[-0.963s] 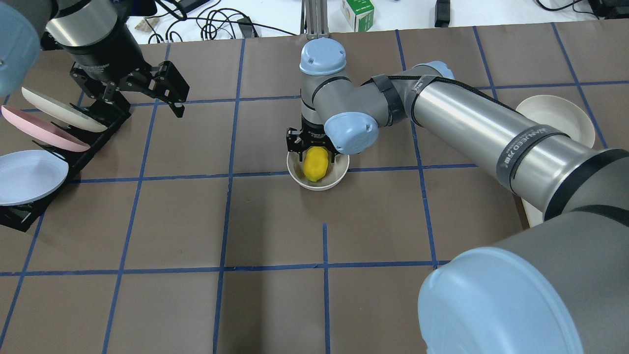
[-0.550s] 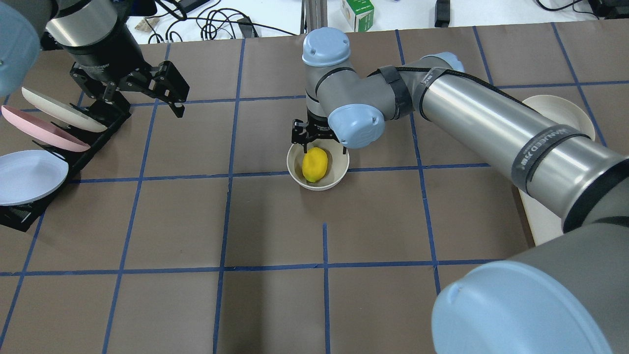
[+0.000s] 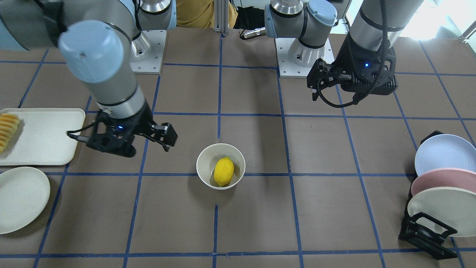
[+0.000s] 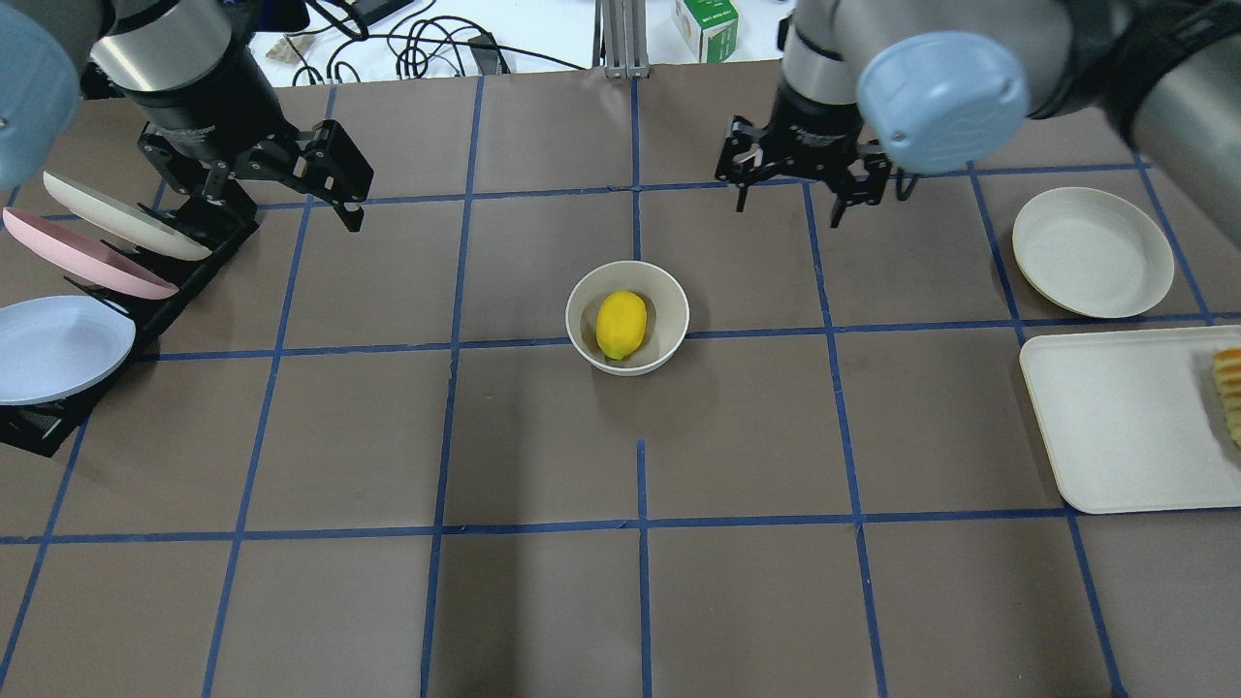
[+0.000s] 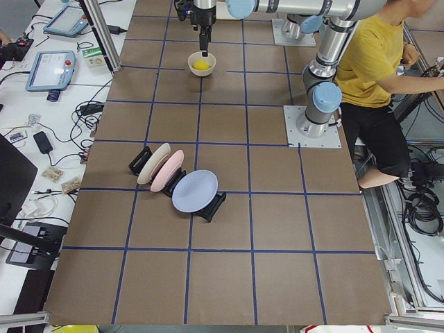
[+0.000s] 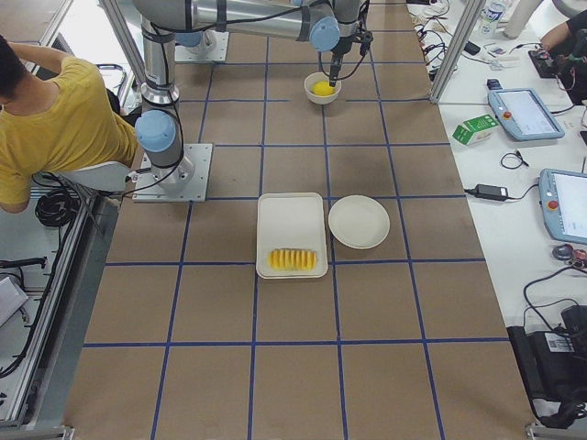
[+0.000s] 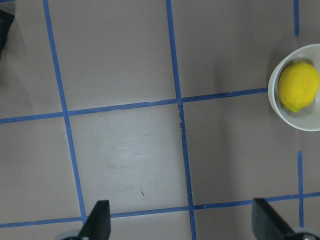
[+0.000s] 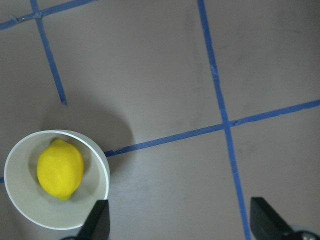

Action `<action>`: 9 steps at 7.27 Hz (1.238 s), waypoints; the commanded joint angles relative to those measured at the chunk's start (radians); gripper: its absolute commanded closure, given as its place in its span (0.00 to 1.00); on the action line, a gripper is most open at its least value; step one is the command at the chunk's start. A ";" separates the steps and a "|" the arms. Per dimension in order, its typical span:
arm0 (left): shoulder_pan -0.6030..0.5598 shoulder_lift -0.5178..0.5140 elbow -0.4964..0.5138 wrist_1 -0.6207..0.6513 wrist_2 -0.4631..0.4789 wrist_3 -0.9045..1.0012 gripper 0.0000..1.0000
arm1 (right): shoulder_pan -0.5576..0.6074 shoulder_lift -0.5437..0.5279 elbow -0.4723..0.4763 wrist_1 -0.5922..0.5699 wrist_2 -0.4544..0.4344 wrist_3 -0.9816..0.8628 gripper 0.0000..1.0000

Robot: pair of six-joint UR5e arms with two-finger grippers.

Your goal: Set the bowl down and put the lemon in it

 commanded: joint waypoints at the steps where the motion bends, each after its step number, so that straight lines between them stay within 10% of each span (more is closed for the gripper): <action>1: 0.000 0.000 0.000 0.000 0.001 0.000 0.00 | -0.080 -0.118 0.006 0.073 0.002 -0.184 0.00; 3: 0.000 0.000 0.000 0.000 0.001 0.000 0.00 | -0.086 -0.187 0.004 0.242 0.007 -0.199 0.00; 9: 0.000 0.000 0.000 -0.001 0.001 0.000 0.00 | -0.098 -0.198 0.004 0.248 -0.006 -0.250 0.00</action>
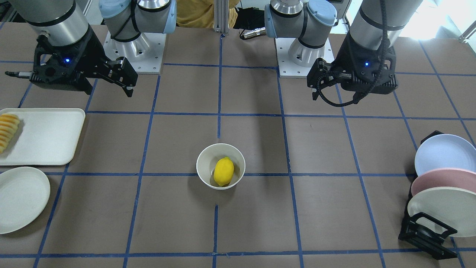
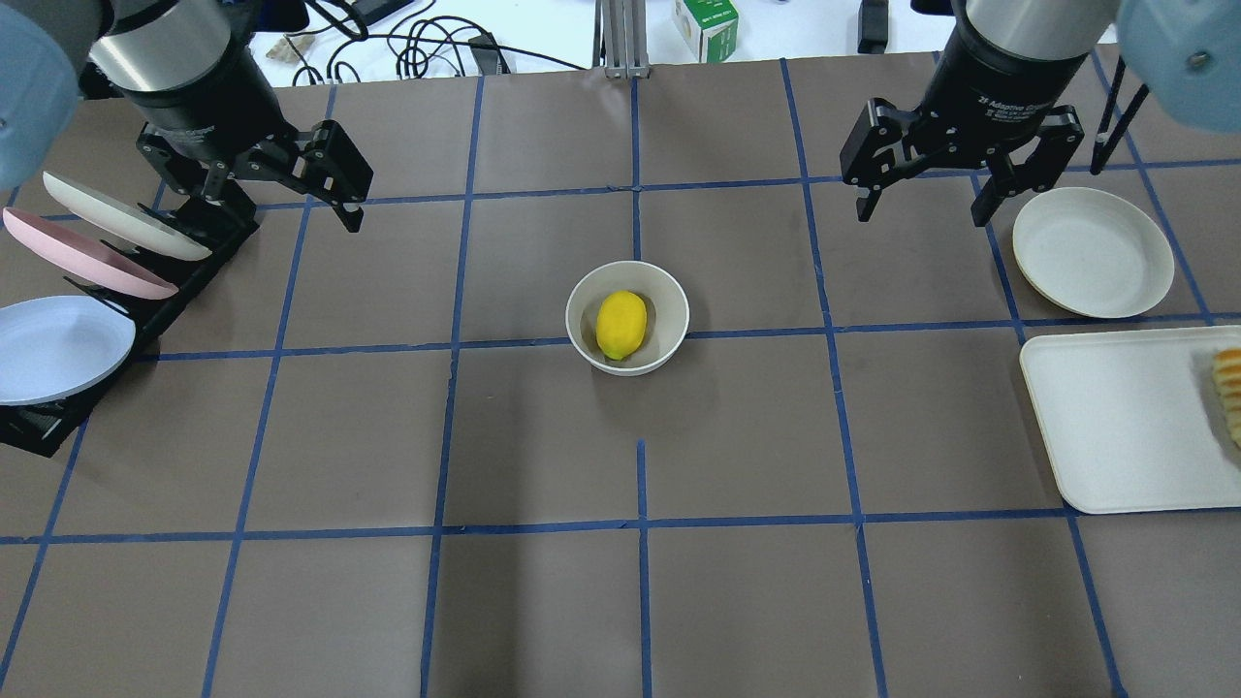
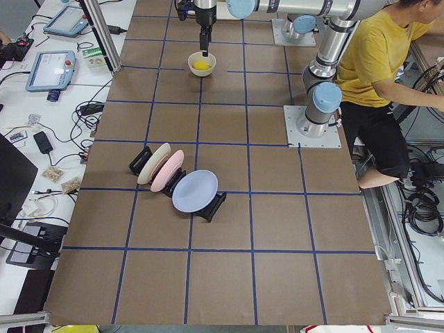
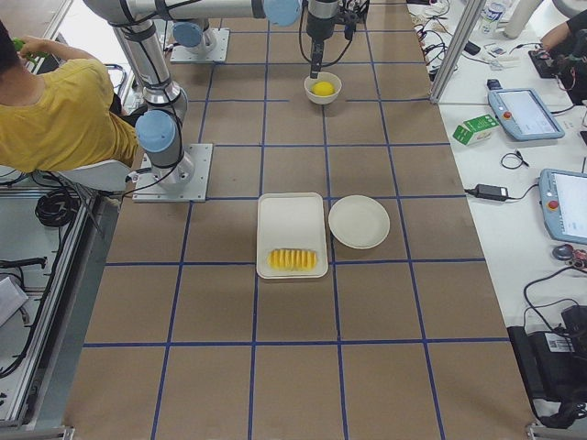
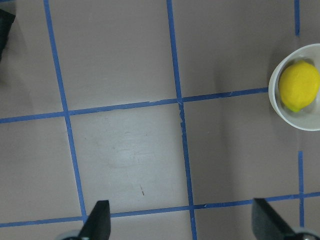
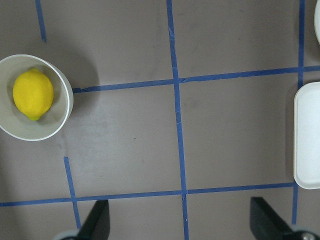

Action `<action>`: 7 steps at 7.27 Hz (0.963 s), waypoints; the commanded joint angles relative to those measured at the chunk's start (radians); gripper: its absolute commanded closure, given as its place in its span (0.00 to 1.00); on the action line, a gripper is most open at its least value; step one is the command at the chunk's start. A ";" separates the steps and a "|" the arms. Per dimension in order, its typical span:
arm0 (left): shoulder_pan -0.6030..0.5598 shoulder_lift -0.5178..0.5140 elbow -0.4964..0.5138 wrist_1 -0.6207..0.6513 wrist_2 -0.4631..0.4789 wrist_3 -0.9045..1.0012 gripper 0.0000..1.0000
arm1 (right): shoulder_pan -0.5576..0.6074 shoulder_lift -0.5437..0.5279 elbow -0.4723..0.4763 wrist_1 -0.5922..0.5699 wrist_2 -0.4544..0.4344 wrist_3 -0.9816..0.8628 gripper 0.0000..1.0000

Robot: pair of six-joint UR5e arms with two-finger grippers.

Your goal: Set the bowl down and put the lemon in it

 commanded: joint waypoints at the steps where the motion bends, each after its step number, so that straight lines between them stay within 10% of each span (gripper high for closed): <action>1: 0.000 -0.001 0.000 0.000 0.000 0.000 0.00 | 0.002 -0.011 0.000 0.004 -0.002 0.004 0.00; 7: 0.000 -0.001 0.000 0.000 -0.002 0.000 0.00 | 0.006 -0.037 0.000 0.057 -0.044 0.025 0.00</action>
